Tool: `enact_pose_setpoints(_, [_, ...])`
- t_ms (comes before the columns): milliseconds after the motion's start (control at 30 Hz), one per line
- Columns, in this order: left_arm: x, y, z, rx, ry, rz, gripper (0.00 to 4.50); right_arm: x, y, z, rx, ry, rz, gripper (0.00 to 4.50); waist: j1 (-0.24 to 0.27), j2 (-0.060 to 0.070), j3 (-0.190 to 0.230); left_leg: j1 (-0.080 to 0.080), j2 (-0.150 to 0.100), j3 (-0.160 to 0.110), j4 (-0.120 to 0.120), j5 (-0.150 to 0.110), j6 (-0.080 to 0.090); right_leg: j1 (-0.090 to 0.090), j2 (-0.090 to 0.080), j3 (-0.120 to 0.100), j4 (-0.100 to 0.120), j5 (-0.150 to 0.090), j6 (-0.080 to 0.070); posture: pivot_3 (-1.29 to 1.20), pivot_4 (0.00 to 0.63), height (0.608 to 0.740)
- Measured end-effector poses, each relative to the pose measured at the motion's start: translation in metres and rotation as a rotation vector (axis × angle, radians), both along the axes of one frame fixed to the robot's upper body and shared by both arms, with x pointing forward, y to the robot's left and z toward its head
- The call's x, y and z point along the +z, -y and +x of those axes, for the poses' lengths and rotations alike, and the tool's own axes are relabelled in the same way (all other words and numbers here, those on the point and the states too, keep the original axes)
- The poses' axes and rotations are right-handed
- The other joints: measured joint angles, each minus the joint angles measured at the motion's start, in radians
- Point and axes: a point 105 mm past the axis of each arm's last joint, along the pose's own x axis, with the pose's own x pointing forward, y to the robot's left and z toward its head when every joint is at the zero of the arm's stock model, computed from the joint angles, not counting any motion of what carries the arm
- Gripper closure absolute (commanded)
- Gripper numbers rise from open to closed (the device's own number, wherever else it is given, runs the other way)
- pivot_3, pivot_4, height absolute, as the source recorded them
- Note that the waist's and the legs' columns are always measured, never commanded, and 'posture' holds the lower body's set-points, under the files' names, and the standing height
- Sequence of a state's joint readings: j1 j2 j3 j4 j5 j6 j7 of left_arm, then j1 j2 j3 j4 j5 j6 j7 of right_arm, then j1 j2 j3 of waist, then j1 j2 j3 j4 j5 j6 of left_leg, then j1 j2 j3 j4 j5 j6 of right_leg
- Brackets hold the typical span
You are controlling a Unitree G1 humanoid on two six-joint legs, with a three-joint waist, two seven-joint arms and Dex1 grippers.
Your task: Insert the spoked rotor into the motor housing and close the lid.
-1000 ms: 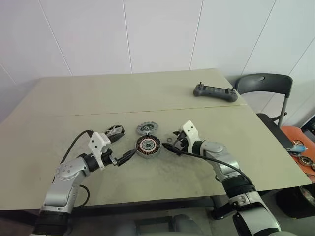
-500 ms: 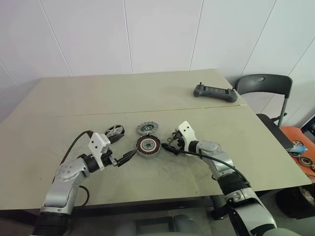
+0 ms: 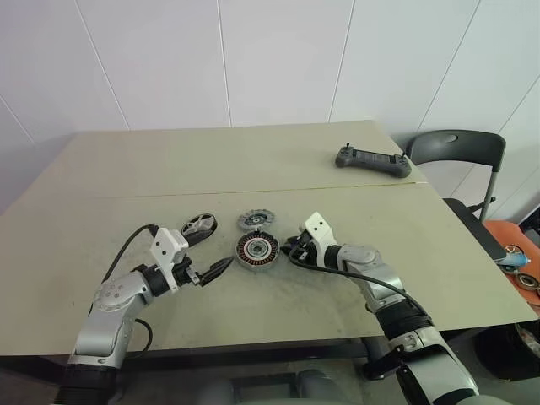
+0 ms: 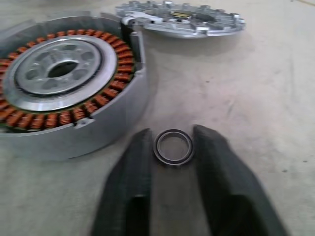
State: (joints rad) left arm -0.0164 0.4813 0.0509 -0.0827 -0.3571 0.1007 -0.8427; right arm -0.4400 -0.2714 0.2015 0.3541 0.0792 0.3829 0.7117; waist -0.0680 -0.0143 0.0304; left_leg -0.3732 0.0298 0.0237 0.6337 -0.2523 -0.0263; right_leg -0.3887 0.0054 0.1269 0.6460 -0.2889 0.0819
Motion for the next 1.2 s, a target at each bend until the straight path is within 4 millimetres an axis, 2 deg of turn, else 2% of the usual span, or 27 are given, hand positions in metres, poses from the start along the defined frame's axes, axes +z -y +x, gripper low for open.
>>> enact_pose_setpoints(200, [0.000,0.000,0.000,0.001,0.000,0.000,0.00,0.001,0.003,0.003,-0.020,0.020,-0.005,3.83,-0.001,0.000,0.000,0.000,0.000,0.000,0.000,0.000,0.000,0.000,0.000,0.000,0.000,0.000,0.000,0.00,0.000,0.740])
enact_pose_setpoints(300, [0.000,-0.001,0.000,0.001,0.001,0.002,0.00,0.005,0.015,0.016,-0.136,0.066,0.010,3.83,-0.004,0.000,0.000,-0.001,0.000,0.000,0.000,0.000,0.000,-0.001,0.000,0.000,0.001,0.000,0.000,0.00,0.000,0.740])
enact_pose_setpoints(333, [0.000,-0.002,0.000,0.003,0.000,0.006,0.00,0.012,0.017,0.022,-0.174,0.083,0.047,3.83,-0.006,0.000,0.001,-0.001,0.000,0.001,0.000,0.000,0.000,-0.002,0.000,0.001,0.001,0.000,0.000,0.00,0.000,0.740])
enact_pose_setpoints(433, [0.001,-0.003,0.001,0.004,0.004,0.013,0.00,0.047,-0.001,0.034,-0.134,0.153,0.142,3.83,-0.024,0.000,0.002,-0.001,0.001,0.000,-0.003,0.000,0.000,-0.003,0.002,0.002,0.002,0.001,0.000,0.00,0.000,0.740])
enact_pose_setpoints(500, [0.003,-0.002,0.002,0.005,0.010,0.013,0.00,0.060,-0.025,0.030,-0.024,0.194,0.126,3.83,-0.033,-0.001,0.001,-0.001,0.002,0.000,-0.005,0.000,0.000,-0.004,0.003,0.001,0.002,0.001,0.000,0.00,0.000,0.740])
enact_pose_setpoints(600, [0.005,-0.004,0.003,0.016,0.017,0.011,0.00,0.046,-0.045,0.017,0.058,0.130,0.095,3.83,-0.034,-0.001,0.001,-0.001,0.002,-0.001,-0.006,0.000,0.000,-0.005,0.003,0.000,0.002,0.003,0.001,0.00,0.000,0.740])
enact_pose_setpoints(700, [0.007,-0.010,0.005,0.035,0.022,0.018,0.00,0.031,-0.056,0.005,0.139,0.062,0.052,3.83,-0.032,-0.001,0.001,-0.002,0.002,0.000,-0.005,0.000,0.000,-0.004,0.002,0.000,0.002,0.002,0.001,0.00,0.000,0.740])
enact_pose_setpoints(1033, [0.008,-0.023,0.008,0.074,0.023,0.034,0.00,0.033,-0.070,-0.016,0.319,0.041,0.010,3.83,-0.035,-0.001,0.001,-0.001,0.001,0.000,-0.003,0.000,0.000,-0.003,0.002,0.000,0.002,0.000,0.000,0.00,0.000,0.740])
enact_pose_setpoints(1200, [0.007,-0.025,0.010,0.078,0.014,0.035,0.00,0.034,-0.075,-0.017,0.326,0.049,0.010,3.83,-0.034,-0.001,0.001,-0.002,0.001,0.000,-0.004,0.000,0.000,-0.004,0.002,0.000,0.002,0.001,0.000,0.00,0.000,0.740])
